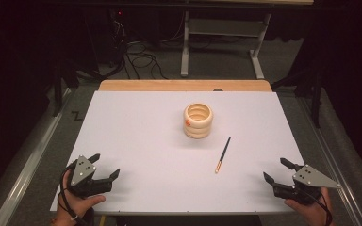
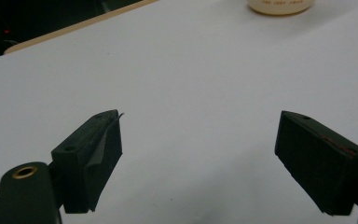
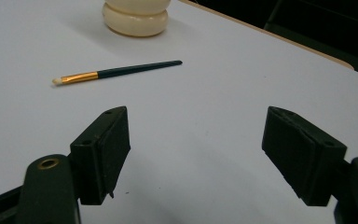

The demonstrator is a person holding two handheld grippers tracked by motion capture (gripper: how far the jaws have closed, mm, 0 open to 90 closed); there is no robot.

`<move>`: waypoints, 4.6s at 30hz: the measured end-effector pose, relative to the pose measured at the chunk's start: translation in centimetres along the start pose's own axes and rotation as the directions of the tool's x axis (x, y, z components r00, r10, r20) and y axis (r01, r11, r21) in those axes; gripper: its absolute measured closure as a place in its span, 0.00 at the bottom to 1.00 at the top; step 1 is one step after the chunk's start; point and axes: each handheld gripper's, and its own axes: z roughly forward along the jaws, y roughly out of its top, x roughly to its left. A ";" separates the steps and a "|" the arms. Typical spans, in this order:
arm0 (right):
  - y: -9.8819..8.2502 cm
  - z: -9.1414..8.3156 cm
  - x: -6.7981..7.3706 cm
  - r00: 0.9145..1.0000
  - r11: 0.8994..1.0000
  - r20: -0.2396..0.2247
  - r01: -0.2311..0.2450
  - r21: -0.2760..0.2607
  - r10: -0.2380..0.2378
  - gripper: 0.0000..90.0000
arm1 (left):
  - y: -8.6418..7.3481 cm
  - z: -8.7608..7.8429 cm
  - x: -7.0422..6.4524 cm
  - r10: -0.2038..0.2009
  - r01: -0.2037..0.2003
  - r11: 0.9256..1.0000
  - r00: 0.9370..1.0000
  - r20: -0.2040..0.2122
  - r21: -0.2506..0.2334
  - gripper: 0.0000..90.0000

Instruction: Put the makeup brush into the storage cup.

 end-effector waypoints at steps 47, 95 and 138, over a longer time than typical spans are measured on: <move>2.7 1.0 -0.4 0.989 0.996 -0.140 0.065 0.061 -0.056 0.28 | 0.9 3.6 0.4 0.087 -0.094 0.993 0.992 0.088 0.074 0.23; 5.8 3.2 0.1 0.974 0.984 -0.195 0.139 0.107 -0.117 0.32 | 0.2 2.9 0.3 0.083 -0.089 0.994 0.992 0.093 0.059 0.23; 10.4 11.4 4.4 0.829 0.853 -0.453 0.467 0.233 -0.330 0.35 | 0.1 3.0 0.3 0.080 -0.087 0.994 0.991 0.106 0.063 0.23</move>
